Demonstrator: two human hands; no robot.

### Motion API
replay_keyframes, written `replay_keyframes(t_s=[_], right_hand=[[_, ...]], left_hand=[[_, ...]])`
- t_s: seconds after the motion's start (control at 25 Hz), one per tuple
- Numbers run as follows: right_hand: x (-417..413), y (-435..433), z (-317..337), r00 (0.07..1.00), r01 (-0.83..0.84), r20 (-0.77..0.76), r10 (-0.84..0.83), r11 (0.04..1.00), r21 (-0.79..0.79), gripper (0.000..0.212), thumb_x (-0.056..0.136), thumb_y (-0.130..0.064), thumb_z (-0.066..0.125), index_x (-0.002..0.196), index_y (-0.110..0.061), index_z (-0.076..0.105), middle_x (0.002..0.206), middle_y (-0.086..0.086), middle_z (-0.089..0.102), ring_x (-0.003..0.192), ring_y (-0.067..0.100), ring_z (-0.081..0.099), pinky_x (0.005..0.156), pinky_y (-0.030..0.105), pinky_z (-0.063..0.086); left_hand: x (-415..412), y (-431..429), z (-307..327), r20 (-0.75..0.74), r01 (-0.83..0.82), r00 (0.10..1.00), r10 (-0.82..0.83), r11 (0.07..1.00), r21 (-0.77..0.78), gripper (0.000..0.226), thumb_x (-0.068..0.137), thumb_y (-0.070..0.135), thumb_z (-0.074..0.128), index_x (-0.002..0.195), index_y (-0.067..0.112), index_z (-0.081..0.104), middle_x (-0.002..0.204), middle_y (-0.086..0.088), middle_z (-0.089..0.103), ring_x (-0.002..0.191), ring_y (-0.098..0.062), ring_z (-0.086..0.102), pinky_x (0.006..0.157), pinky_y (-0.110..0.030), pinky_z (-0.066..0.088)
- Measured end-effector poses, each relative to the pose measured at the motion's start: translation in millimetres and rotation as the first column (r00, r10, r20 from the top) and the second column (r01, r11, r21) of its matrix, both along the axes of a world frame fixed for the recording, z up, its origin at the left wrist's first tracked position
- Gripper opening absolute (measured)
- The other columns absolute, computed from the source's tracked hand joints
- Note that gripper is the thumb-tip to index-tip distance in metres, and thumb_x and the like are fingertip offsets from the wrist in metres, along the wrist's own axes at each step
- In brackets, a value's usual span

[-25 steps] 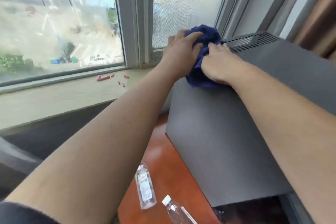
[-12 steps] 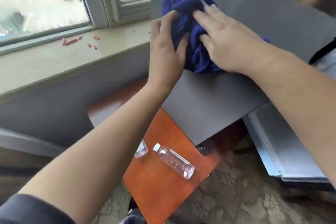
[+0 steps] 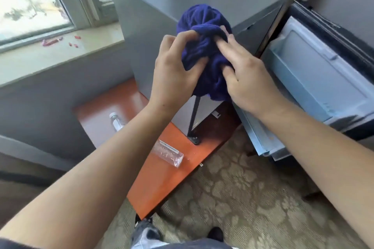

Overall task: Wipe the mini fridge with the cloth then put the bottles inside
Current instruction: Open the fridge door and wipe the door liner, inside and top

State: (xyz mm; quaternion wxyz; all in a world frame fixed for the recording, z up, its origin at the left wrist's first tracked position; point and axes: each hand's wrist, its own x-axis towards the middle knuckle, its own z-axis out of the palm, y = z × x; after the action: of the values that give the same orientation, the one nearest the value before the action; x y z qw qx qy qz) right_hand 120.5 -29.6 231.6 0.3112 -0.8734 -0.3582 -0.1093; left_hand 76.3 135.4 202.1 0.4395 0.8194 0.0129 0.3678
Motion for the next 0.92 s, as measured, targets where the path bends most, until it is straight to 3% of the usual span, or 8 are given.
replay_keyframes(t_s=[0.16, 0.36, 0.44, 0.56, 0.64, 0.72, 0.8, 0.92], right_hand=[[-43.2, -17.6, -69.2, 0.98, 0.154, -0.162, -0.115, 0.954, 0.258, 0.059, 0.092, 0.004, 0.052, 0.148, -0.014, 0.05, 0.153, 0.002, 0.049, 0.142, 0.009, 0.043, 0.117, 0.016, 0.03], [-68.1, -24.3, -161.5, 0.824, 0.327, -0.503, -0.26, 0.944, 0.048, 0.048, 0.096, -0.006, 0.056, 0.143, -0.017, 0.055, 0.136, 0.001, 0.064, 0.123, 0.005, 0.051, 0.094, -0.009, 0.024], [-60.3, -15.1, -191.4, 0.714, 0.383, -0.599, -0.363, 0.918, -0.099, 0.047, 0.097, -0.013, 0.055, 0.143, -0.022, 0.055, 0.136, -0.002, 0.064, 0.126, 0.013, 0.053, 0.099, -0.001, 0.026], [-47.1, 9.4, -232.2, 0.508, 0.466, -0.729, -0.458, 0.858, -0.214, 0.046, 0.095, -0.017, 0.054, 0.14, -0.026, 0.058, 0.138, -0.002, 0.063, 0.129, 0.023, 0.056, 0.112, 0.032, 0.041], [-37.4, 28.6, -254.6, 0.36, 0.527, -0.82, -0.446, 0.822, -0.216, 0.037, 0.093, -0.014, 0.055, 0.127, -0.02, 0.068, 0.123, 0.005, 0.071, 0.106, 0.025, 0.065, 0.087, 0.033, 0.055], [-27.7, 48.6, -272.2, 0.207, 0.607, -0.879, -0.43, 0.761, -0.229, 0.021, 0.091, -0.007, 0.055, 0.103, -0.004, 0.071, 0.089, 0.012, 0.07, 0.073, 0.024, 0.056, 0.05, 0.025, 0.041], [-17.3, 68.2, -284.5, 0.069, 0.678, -0.902, -0.426, 0.683, -0.271, 0.017, 0.088, 0.003, 0.052, 0.096, 0.015, 0.062, 0.077, 0.015, 0.055, 0.07, 0.025, 0.048, 0.048, 0.026, 0.033], [-2.1, 89.8, -294.4, -0.075, 0.779, -0.937, -0.341, 0.567, -0.268, 0.014, 0.088, 0.009, 0.054, 0.096, 0.015, 0.064, 0.085, 0.018, 0.058, 0.075, 0.027, 0.056, 0.064, 0.038, 0.043]], left_hand=[[-23.0, -16.5, -45.1, -0.051, 0.075, 0.996, -0.072, 0.996, 0.054, 0.033, 0.081, 0.015, 0.078, 0.113, 0.02, 0.072, 0.108, 0.006, 0.059, 0.1, 0.006, 0.057, 0.091, -0.009, 0.041], [-43.7, -26.5, -140.3, -0.4, 0.094, 0.912, -0.089, 0.996, -0.007, 0.032, 0.083, 0.014, 0.079, 0.114, 0.022, 0.077, 0.113, 0.005, 0.064, 0.102, -0.003, 0.061, 0.092, -0.003, 0.036], [-33.9, -17.2, -168.5, -0.573, 0.147, 0.81, -0.128, 0.989, -0.013, 0.036, 0.085, 0.022, 0.076, 0.12, 0.028, 0.074, 0.119, 0.006, 0.068, 0.109, -0.008, 0.062, 0.093, -0.008, 0.036], [-8.0, 7.4, -205.1, -0.754, 0.154, 0.627, -0.199, 0.979, -0.13, 0.037, 0.082, 0.032, 0.076, 0.117, 0.031, 0.067, 0.11, 0.012, 0.071, 0.1, -0.01, 0.065, 0.078, -0.006, 0.039], [12.0, 23.9, -224.0, -0.837, 0.018, 0.482, -0.258, 0.958, -0.285, 0.049, 0.077, 0.037, 0.081, 0.114, 0.027, 0.051, 0.098, 0.01, 0.062, 0.087, -0.012, 0.059, 0.064, -0.015, 0.041], [32.7, 35.4, -242.6, -0.882, -0.08, 0.355, -0.311, 0.93, -0.36, 0.064, 0.076, 0.037, 0.084, 0.121, 0.019, 0.043, 0.105, 0.004, 0.055, 0.093, -0.018, 0.054, 0.071, -0.025, 0.04], [52.7, 43.0, -259.8, -0.893, -0.109, 0.254, -0.37, 0.907, -0.407, 0.078, 0.078, 0.034, 0.084, 0.137, 0.01, 0.04, 0.123, -0.004, 0.054, 0.107, -0.022, 0.054, 0.081, -0.029, 0.041], [71.7, 54.8, -281.6, -0.889, -0.161, 0.176, -0.422, 0.879, -0.449, 0.084, 0.08, 0.032, 0.084, 0.146, 0.005, 0.039, 0.137, -0.008, 0.055, 0.121, -0.027, 0.057, 0.081, -0.03, 0.044]])
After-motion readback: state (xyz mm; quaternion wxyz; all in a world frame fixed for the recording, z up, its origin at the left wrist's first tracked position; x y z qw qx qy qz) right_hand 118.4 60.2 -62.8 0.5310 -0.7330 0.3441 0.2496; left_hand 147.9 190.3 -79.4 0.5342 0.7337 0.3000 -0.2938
